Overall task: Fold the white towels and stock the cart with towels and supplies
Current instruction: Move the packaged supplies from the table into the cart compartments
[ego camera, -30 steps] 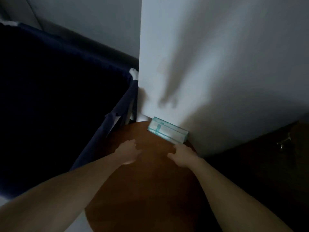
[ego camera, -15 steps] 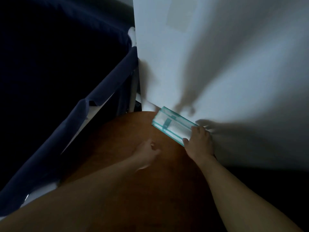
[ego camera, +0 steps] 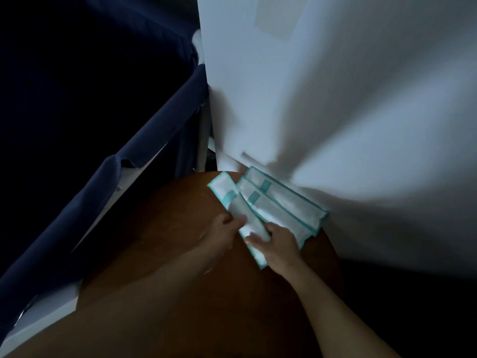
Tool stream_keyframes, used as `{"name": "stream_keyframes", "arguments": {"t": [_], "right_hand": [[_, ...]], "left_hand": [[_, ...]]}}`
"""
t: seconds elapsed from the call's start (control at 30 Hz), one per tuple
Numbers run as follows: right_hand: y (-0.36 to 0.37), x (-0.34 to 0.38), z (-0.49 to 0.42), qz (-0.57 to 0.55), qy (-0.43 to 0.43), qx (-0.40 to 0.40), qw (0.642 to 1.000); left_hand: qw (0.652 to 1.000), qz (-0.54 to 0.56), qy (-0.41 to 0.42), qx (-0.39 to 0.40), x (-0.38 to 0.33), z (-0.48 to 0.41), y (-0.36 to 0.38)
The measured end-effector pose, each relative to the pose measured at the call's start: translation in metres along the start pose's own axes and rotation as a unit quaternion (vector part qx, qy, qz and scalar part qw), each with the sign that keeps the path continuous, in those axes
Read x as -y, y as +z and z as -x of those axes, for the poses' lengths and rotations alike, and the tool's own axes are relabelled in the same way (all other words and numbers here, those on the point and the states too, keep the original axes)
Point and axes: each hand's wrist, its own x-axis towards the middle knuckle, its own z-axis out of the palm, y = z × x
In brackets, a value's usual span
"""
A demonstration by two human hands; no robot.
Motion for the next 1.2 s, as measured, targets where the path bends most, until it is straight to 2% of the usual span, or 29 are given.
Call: {"name": "stream_keyframes", "arguments": {"t": [0.07, 0.13, 0.17, 0.2, 0.27, 0.3, 0.33, 0.4, 0.5, 0.7, 0.77, 0.87, 1.0, 1.2], "right_hand": [[0.006, 0.007, 0.008, -0.134, 0.025, 0.068, 0.988], [0.005, 0.01, 0.01, -0.131, 0.012, 0.116, 0.984], [0.004, 0.006, 0.008, -0.061, -0.018, 0.097, 0.993], [0.004, 0.001, 0.002, 0.031, -0.059, 0.033, 0.997], [0.001, -0.012, -0.017, 0.175, -0.144, -0.167, 0.959], [0.0, -0.017, -0.026, 0.23, -0.152, -0.215, 0.937], [-0.001, -0.021, -0.033, 0.274, -0.137, -0.226, 0.925], [-0.001, -0.027, -0.043, 0.344, -0.1, -0.191, 0.914], [0.001, -0.028, -0.045, 0.384, -0.069, -0.17, 0.905], [0.005, -0.008, -0.03, 0.286, 0.037, -0.064, 0.955], [0.008, -0.006, -0.013, 0.205, 0.076, -0.03, 0.975], [0.01, 0.002, 0.021, 0.083, 0.084, -0.012, 0.993], [0.005, 0.023, 0.068, -0.085, 0.08, -0.044, 0.992], [-0.022, 0.075, 0.153, -0.175, 0.028, -0.148, 0.973]], "left_hand": [[0.999, 0.033, -0.011, -0.011, -0.001, 0.0, -0.008], [0.998, 0.064, -0.011, -0.013, 0.001, -0.001, -0.014], [0.997, 0.072, -0.01, -0.009, 0.003, -0.002, -0.016], [0.997, 0.075, -0.005, -0.003, 0.003, -0.001, -0.018], [0.998, 0.064, 0.0, 0.0, 0.006, -0.001, -0.022], [0.998, 0.055, -0.001, -0.003, 0.008, -0.001, -0.025], [0.999, 0.049, -0.003, -0.005, 0.01, 0.0, -0.027], [0.999, 0.052, -0.007, -0.007, 0.013, 0.004, -0.031], [0.999, 0.043, -0.004, -0.005, 0.013, 0.01, -0.037], [0.999, 0.038, 0.019, -0.029, 0.003, 0.027, -0.048], [0.999, 0.026, 0.026, -0.027, -0.001, 0.039, -0.052], [1.0, 0.012, 0.022, -0.008, -0.005, 0.061, -0.061], [0.999, -0.017, 0.03, -0.007, -0.022, 0.095, -0.074], [0.991, -0.045, 0.123, 0.016, -0.07, 0.169, -0.089]]}}
